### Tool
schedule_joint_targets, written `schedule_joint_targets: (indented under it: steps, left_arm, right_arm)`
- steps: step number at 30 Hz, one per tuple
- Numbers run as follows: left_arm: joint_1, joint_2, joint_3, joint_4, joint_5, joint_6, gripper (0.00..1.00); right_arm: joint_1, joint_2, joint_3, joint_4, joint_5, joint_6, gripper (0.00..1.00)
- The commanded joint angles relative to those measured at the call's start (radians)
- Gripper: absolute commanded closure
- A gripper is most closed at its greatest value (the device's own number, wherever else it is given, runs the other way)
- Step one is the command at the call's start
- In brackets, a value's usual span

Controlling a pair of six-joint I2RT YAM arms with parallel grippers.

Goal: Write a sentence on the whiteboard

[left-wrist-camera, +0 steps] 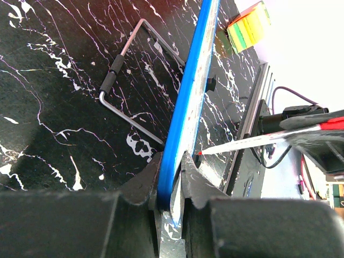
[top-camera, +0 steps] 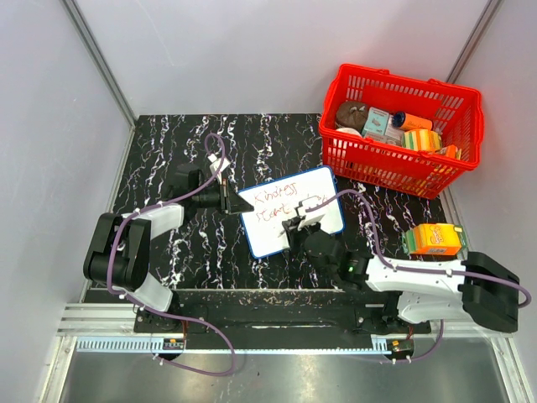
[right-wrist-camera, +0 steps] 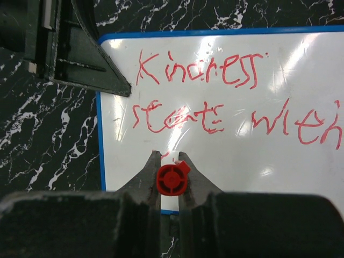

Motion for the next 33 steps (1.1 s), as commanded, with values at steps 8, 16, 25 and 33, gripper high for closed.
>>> schedule_joint_targets:
  steps: [8,16,25,33]
  left_arm:
    - [0.006,0.039,0.004,-0.016,-0.284,0.177,1.00]
    - [0.006,0.039,0.002,-0.016,-0.281,0.177,1.00]
    - [0.006,0.041,0.004,-0.016,-0.281,0.177,1.00]
    - [0.006,0.039,0.002,-0.016,-0.282,0.177,1.00]
  right_arm:
    - [-0.035,-0.085,0.032,0.021,0.020,-0.034,1.00]
    - [-0.072,-0.043,0.046,0.032,-0.022,-0.015,1.00]
    - [-0.075,0.009,0.052,0.049,-0.051,0.009,1.00]
    - [-0.075,0.004,0.045,0.014,-0.080,0.026,1.00]
